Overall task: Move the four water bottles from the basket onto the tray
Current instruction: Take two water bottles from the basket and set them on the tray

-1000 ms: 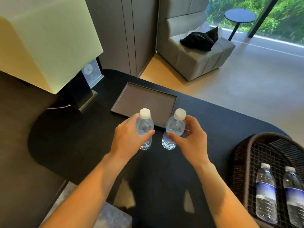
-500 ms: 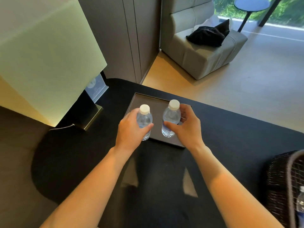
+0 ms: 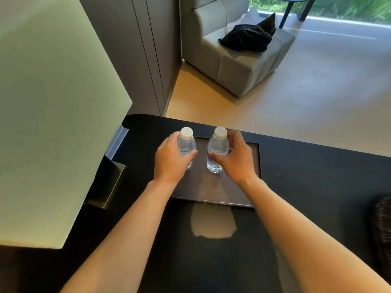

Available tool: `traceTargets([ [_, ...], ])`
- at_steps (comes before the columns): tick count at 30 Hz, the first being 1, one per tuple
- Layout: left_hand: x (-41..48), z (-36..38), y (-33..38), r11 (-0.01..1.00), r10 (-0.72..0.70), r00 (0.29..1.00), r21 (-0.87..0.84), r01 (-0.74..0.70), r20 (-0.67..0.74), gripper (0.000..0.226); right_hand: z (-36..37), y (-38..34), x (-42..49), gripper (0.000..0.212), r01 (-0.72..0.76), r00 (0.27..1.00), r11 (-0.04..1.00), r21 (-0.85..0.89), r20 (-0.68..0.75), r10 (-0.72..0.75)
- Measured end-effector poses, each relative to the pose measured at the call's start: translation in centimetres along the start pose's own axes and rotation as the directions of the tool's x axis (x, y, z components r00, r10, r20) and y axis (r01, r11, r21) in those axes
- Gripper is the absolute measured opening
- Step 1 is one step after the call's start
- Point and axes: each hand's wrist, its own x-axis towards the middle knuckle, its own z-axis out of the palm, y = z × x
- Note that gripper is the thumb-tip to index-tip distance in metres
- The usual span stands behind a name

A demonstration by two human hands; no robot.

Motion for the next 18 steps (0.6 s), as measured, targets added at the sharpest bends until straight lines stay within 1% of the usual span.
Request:
traceTargets([
  [8,4.0,0.9,-1.2,0.998,0.058,0.998,-0.014,-0.059,-0.025,0.063,3.5,-1.3,3.4,0.064,0.015,0.999,1.0,0.018,-0.041,-0.015],
  [18,6.5,0.8,-2.0,0.996,0.087,0.996,-0.02,-0.087,-0.02,0.07,4.7,-1.5,5.2,0.069,0.031,0.997,0.999,-0.005,-0.065,-0.032],
])
